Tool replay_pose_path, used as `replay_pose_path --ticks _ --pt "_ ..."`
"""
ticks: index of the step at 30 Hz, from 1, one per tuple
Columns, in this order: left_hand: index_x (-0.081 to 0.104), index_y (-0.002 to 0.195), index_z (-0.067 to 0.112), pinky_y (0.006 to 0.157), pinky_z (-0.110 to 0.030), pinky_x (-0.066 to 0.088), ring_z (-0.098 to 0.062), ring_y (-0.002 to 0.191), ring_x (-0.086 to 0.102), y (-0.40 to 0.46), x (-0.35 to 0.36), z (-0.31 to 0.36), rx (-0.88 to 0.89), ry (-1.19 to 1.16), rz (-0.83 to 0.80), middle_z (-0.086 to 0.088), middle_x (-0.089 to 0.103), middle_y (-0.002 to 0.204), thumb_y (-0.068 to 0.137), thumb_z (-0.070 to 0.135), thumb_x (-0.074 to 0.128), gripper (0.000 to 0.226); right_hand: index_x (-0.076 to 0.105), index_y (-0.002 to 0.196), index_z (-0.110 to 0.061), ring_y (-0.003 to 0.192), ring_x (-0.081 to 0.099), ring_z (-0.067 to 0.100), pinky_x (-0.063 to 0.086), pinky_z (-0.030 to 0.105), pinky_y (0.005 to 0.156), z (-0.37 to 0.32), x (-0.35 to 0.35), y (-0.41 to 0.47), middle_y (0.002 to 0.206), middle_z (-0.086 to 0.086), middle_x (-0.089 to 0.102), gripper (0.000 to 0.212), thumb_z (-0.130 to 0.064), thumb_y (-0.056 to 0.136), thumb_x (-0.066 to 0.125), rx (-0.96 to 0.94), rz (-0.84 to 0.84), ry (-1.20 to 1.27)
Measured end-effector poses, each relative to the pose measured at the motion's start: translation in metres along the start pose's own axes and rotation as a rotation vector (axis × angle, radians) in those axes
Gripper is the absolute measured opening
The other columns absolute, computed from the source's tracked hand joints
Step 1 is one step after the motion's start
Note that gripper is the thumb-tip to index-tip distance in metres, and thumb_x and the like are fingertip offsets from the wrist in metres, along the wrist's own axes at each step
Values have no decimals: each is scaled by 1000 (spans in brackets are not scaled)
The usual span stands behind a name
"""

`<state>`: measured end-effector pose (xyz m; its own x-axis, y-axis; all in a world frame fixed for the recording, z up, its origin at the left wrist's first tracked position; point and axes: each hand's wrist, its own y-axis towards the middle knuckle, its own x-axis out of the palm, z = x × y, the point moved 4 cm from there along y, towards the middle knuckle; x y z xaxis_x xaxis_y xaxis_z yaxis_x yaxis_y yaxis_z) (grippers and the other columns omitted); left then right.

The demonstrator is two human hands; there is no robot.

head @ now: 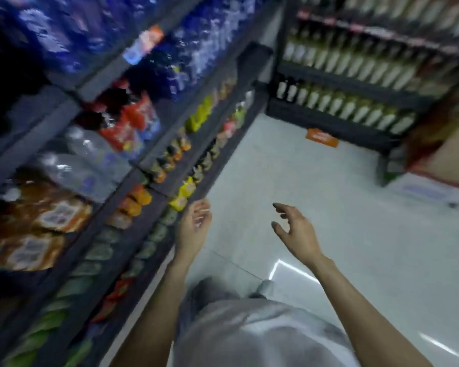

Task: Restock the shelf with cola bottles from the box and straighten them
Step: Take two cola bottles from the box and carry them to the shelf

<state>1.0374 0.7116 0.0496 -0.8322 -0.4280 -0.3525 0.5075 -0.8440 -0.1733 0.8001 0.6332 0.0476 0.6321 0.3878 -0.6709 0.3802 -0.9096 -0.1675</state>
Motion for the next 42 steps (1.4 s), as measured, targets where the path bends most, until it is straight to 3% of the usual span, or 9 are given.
replay_pose_path --ticks 4,8,12,15,25,30,35,38,42 --pt "60 109 7 77 -11 46 -2 82 64 36 115 -27 -237 186 -320 -15 66 110 86 -5 59 26 50 130 -14 106 58 24 46 34 91 118 -67 -17 122 9 59 43 -17 89 62 485 48 139" --pt "62 110 9 81 -23 42 -23 99 61 68 203 -9 -289 343 -527 -12 66 108 89 5 60 21 50 130 -14 106 58 24 46 34 87 203 -130 -30 122 8 60 42 -16 89 60 769 196 301" --pt "63 114 11 70 -18 42 -16 95 58 118 287 16 -222 473 -622 -4 63 106 92 14 59 23 44 133 -16 95 59 17 42 28 75 268 -191 -24 115 1 65 45 -14 90 55 916 367 389" --pt "65 112 15 79 -24 44 -19 98 61 162 373 42 -135 522 -664 -4 66 107 92 19 59 22 46 132 -16 95 59 17 41 27 74 314 -239 -4 112 1 66 43 -14 90 55 992 432 406" --pt "63 115 19 87 -27 46 -22 106 60 300 657 160 73 849 -1146 -2 65 117 91 19 53 26 58 124 -12 93 58 23 44 26 79 428 -385 115 111 9 67 35 -14 89 55 1270 377 297" --pt "63 114 17 89 -29 46 -25 107 59 368 722 208 116 897 -1107 -5 65 119 92 19 54 25 60 120 -15 88 58 23 44 27 77 456 -446 176 109 9 68 33 -16 87 55 1275 381 243" --pt "61 116 15 85 -27 46 -19 104 61 387 779 263 275 735 -1114 -1 66 114 94 18 54 23 62 117 -12 95 62 19 43 23 81 484 -514 245 103 3 66 29 -13 89 56 1074 455 191" --pt "61 115 17 89 -31 51 -15 102 61 386 819 289 342 650 -1140 2 66 111 93 14 55 23 62 115 -9 93 58 16 45 21 76 511 -559 284 97 0 65 26 -6 90 55 992 592 415" --pt "61 116 16 91 -30 50 -12 99 61 383 891 324 415 569 -1113 2 65 110 93 12 56 24 59 117 -6 95 57 20 48 35 87 567 -615 333 95 0 62 26 -5 92 52 903 681 563"
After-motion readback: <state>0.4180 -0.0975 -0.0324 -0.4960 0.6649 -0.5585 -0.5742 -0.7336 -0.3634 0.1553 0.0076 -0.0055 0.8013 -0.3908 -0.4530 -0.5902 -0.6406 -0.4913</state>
